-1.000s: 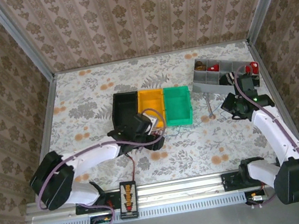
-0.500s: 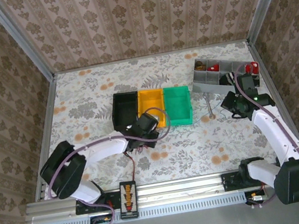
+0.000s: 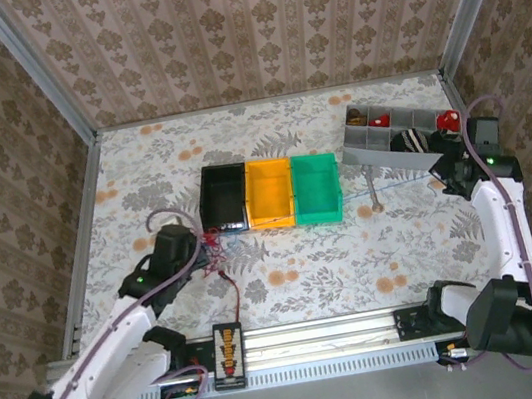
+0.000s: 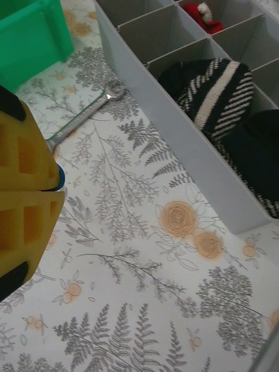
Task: Untangle the cables
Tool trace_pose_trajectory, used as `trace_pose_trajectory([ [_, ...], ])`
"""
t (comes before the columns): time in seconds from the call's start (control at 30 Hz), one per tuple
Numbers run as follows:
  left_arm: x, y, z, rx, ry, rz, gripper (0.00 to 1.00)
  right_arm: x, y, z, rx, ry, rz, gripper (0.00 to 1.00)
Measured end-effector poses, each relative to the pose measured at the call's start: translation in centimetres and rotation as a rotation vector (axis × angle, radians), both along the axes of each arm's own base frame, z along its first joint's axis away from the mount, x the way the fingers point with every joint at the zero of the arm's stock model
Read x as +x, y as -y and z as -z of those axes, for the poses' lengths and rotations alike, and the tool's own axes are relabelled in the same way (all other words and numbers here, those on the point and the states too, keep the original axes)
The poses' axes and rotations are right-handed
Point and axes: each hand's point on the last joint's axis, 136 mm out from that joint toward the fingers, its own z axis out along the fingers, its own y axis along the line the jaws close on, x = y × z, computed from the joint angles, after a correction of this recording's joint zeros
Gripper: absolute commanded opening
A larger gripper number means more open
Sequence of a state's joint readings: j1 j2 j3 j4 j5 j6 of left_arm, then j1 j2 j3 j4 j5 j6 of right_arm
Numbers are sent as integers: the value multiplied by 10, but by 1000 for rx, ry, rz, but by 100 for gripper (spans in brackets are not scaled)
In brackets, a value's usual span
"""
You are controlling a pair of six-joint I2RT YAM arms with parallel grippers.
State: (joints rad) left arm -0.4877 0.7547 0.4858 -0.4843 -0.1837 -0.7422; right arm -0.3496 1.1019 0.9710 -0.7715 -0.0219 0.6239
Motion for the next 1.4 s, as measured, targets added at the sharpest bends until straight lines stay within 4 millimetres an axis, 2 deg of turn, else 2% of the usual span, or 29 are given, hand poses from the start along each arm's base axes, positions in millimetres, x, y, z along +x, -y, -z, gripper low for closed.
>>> trace_pose_trajectory([
  [0.1,-7,-24,9,0,-61,-111,0,-6,4,2,28,-10,28,0],
  [0.23,-29,-72,35,109,-210,-315,0,-16,34,0,6,-4,163,0],
  [0.4,-42,-92,48,160,-311,-413,0,-17,44,-4,13,18,215,0],
  [0.5,-40,-89,50,153,-320,-410,0,-12,39,-5,17,30,196,0],
  [0.57,-30,-78,48,118,-289,-370,0,-7,29,-6,21,38,152,0],
  [0.7,-5,-24,36,-10,-182,-158,0,8,-6,-22,26,90,18,0],
  [0.8,3,20,24,-101,-122,20,0,23,-36,-62,11,184,-99,0],
  [0.87,3,47,17,-133,-103,138,0,34,-56,-104,-8,284,-177,0],
  [0.97,-2,75,13,-148,-105,269,0,44,-84,-172,-20,444,-275,0],
  [1.07,-2,90,12,-152,-107,331,0,51,-109,-233,-23,586,-358,0],
  [1.17,-2,96,15,-148,-114,352,0,59,-130,-284,-28,693,-430,0],
  [1.27,-1,100,20,-140,-125,361,0,71,-146,-321,-28,768,-478,0],
  [1.4,1,107,27,-119,-156,370,0,84,-157,-356,-36,837,-510,0],
])
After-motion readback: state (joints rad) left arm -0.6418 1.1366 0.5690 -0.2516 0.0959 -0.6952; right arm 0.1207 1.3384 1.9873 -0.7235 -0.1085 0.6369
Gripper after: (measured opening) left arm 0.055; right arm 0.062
